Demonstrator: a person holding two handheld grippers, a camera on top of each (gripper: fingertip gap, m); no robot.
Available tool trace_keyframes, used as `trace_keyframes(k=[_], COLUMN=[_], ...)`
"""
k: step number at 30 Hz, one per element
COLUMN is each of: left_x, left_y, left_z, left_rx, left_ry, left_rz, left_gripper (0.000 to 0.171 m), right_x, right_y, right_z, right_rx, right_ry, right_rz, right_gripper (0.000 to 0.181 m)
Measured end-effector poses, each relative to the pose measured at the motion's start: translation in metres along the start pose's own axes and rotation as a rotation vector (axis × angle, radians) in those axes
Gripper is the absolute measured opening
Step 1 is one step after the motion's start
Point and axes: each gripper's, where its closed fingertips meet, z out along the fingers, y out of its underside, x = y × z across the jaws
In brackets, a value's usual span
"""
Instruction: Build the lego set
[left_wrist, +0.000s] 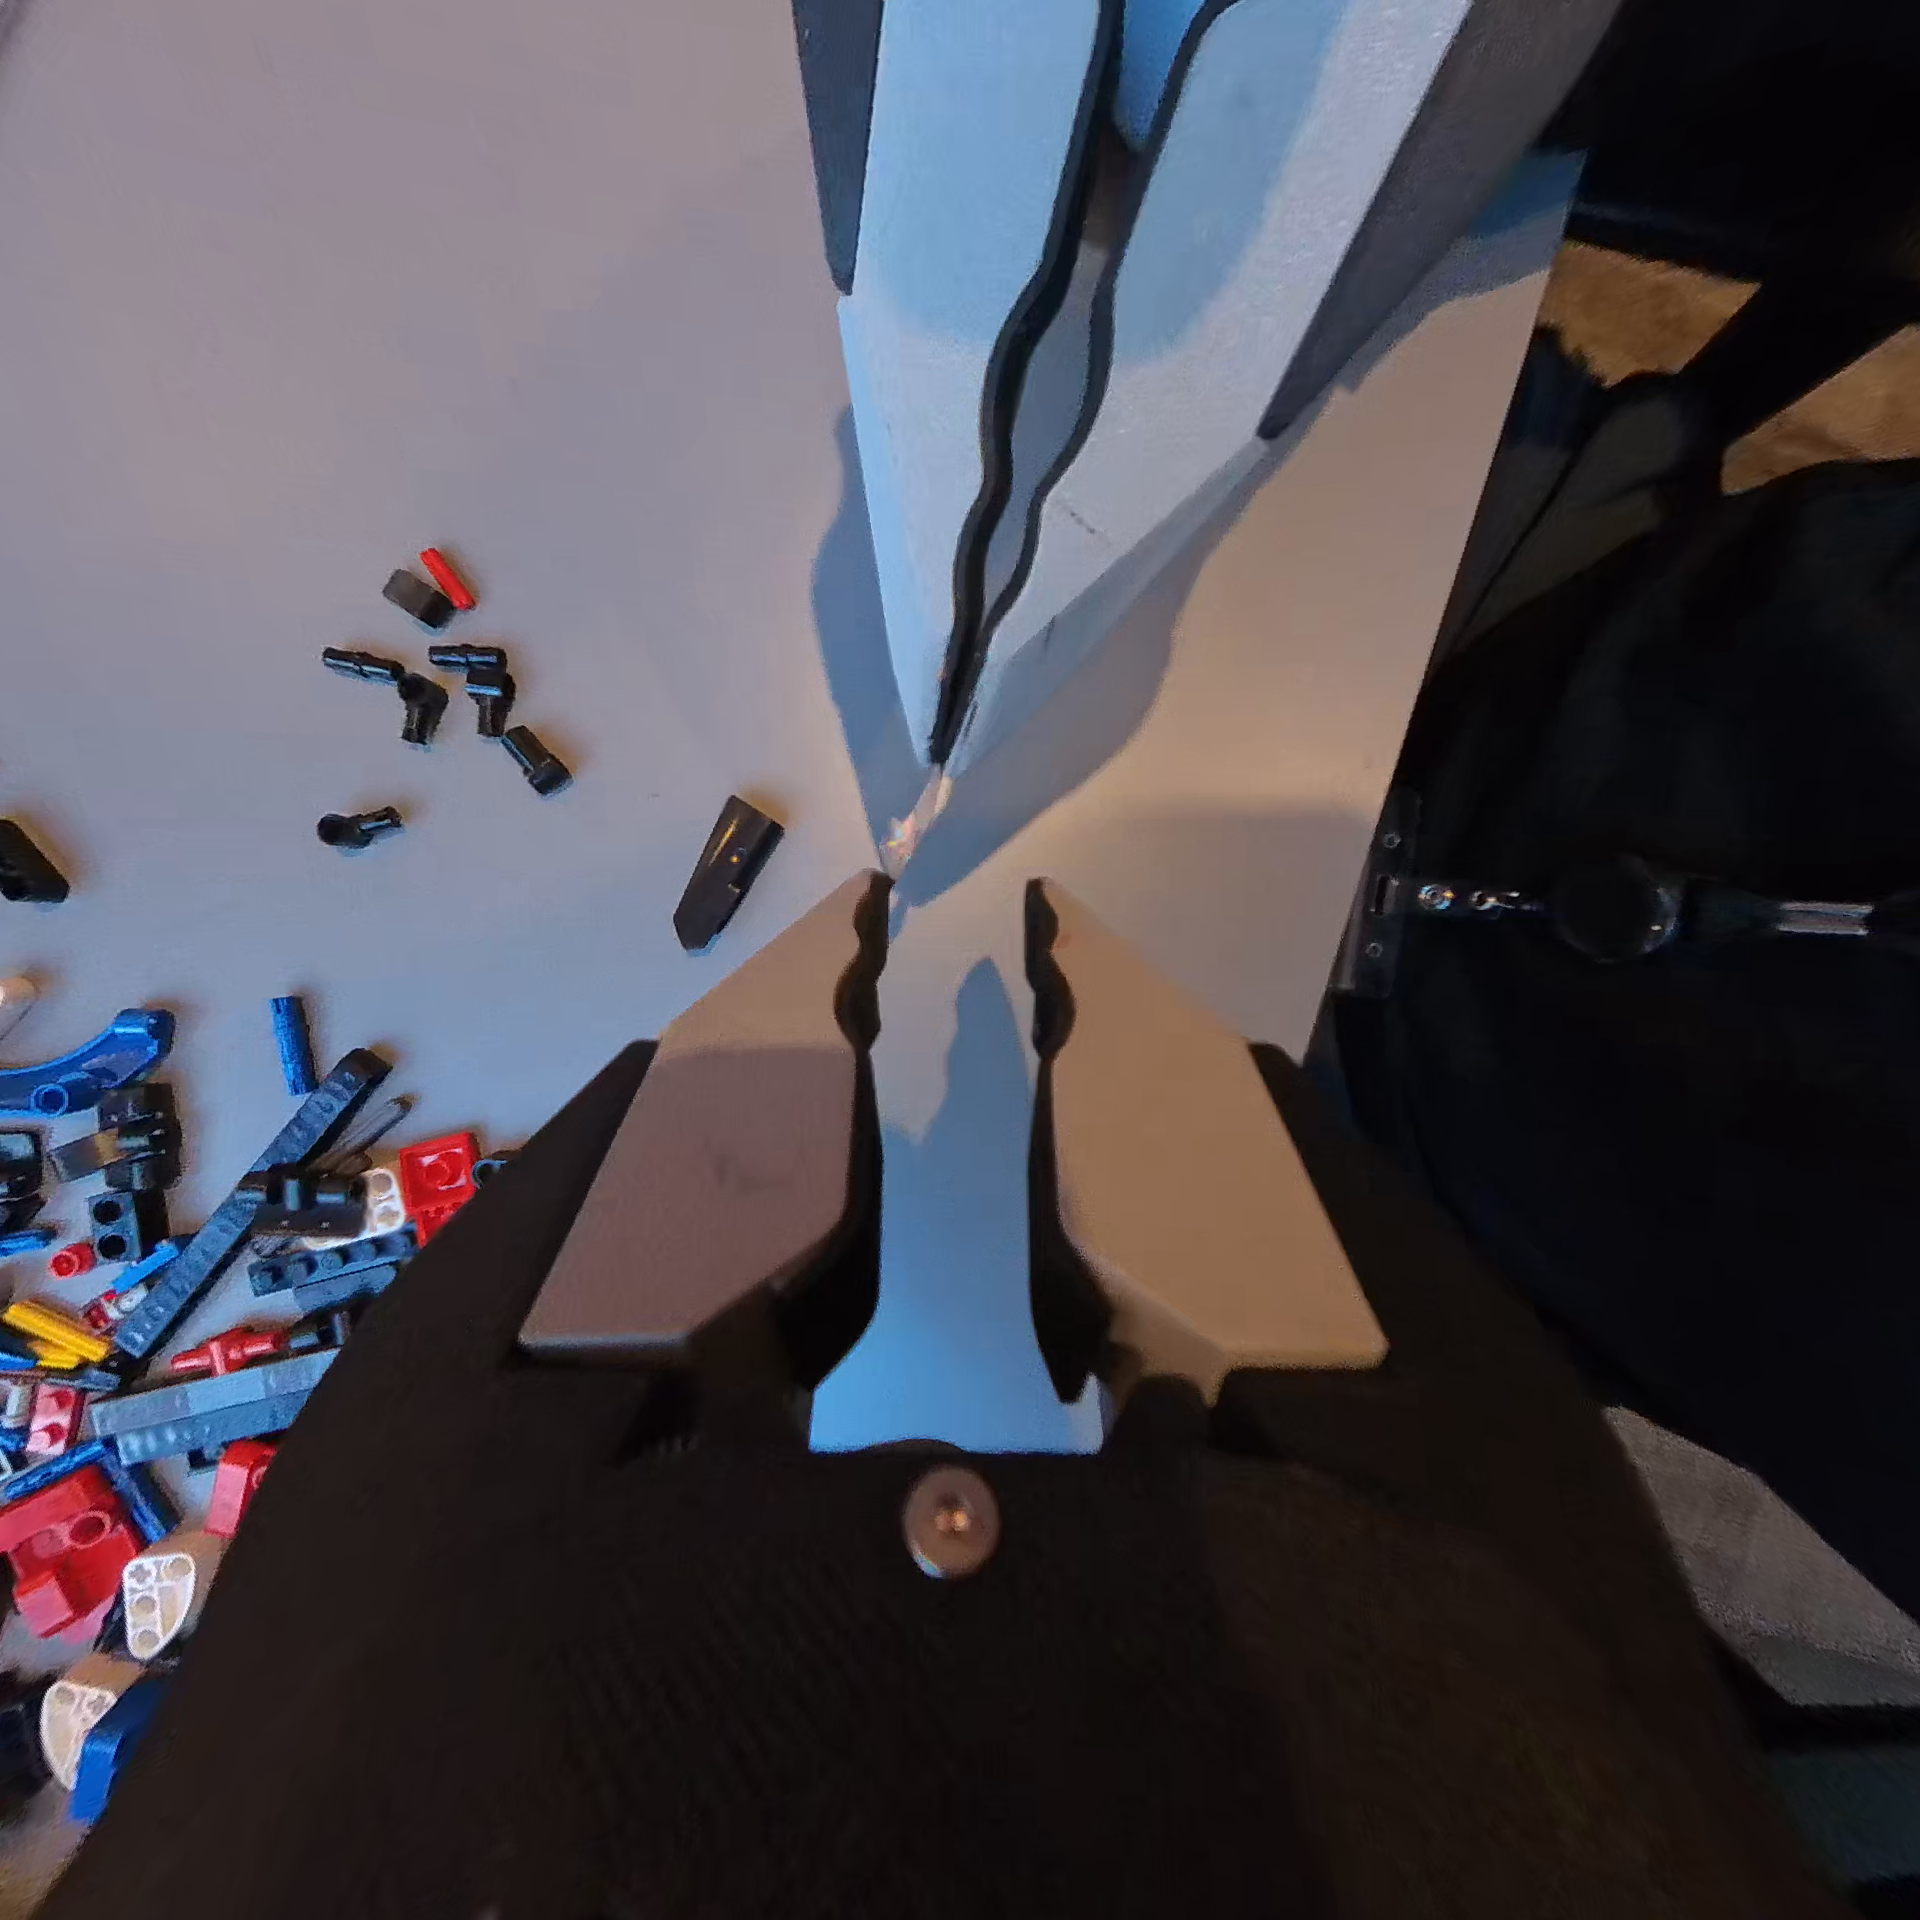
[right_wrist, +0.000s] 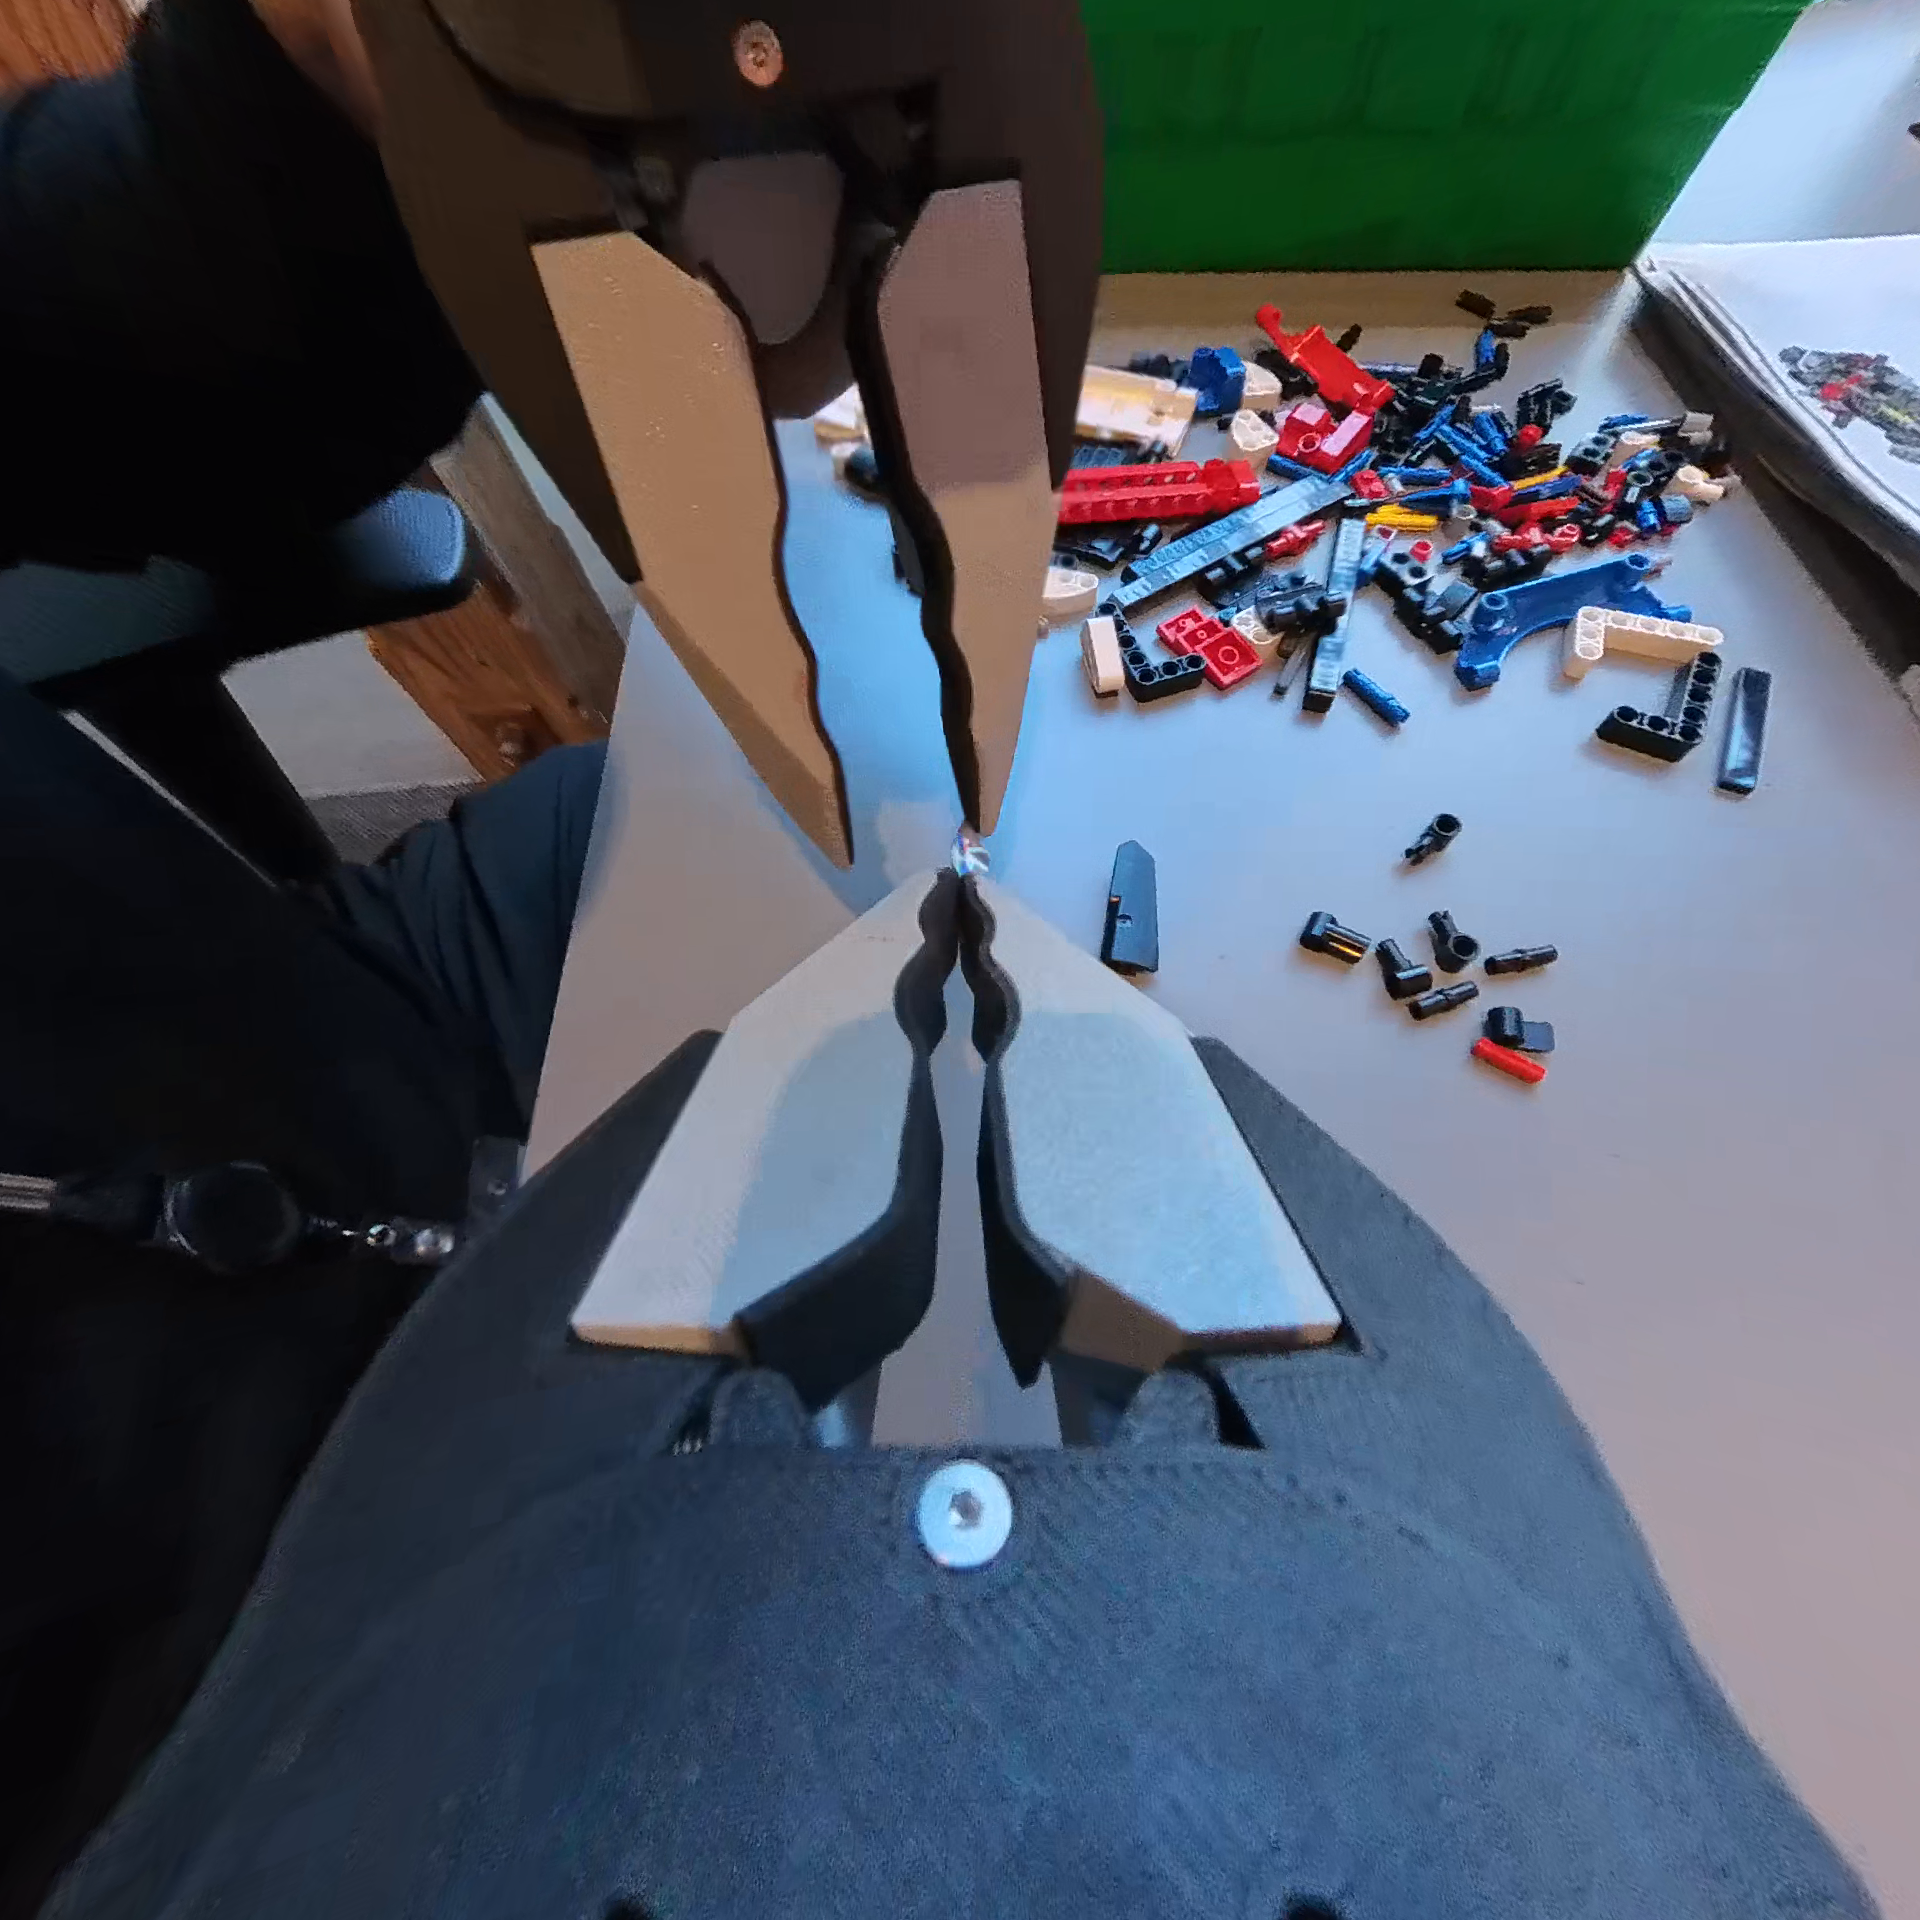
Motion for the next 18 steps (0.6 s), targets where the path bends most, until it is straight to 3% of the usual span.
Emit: trace_keyframes(k=[8,10,13,18], left_x=[0.007,-0.001,-0.012,-0.045], left_y=[-0.012,-0.011,-0.002,0.013], left_z=[-0.022,-0.025,-0.027,-0.009], left_rx=[0.147,0.171,0.166,0.125], left_ry=[0.145,0.147,0.162,0.002], left_rz=[-0.053,-0.091,-0.142,-0.07], left_gripper=[0.021,0.032,0.036,0.037], right_x=[-0.008,-0.008,-0.003,0.008], right_y=[-0.01,-0.012,-0.014,-0.012], right_z=[-0.008,-0.012,-0.017,-0.018], right_rx=[0.085,0.1,0.133,0.146], right_ry=[-0.11,-0.112,-0.104,-0.12], right_rz=[0.076,0.07,0.095,0.236], right_gripper=[0.0,0.0,0.0,0.0])
